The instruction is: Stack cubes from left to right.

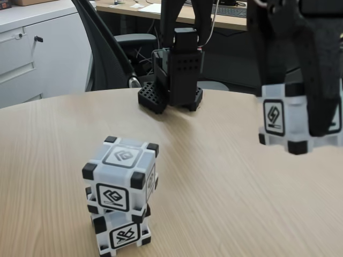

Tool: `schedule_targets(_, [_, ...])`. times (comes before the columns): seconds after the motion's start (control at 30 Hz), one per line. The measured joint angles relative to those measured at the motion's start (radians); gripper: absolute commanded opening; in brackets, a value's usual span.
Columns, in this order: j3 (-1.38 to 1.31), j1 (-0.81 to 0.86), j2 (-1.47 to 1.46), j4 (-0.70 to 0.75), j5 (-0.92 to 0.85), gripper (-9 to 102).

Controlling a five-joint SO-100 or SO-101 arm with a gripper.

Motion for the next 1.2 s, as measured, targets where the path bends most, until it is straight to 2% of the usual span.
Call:
schedule_targets(0.23, [0.0,0.017,0.002,0.095,0.014,0])
schedule_targets(0.6, [0.002,0.031,0.071,0.109,-0.014,0])
schedule_targets(1.2, [0.002,0.296,0.071,0.112,-0.107,0])
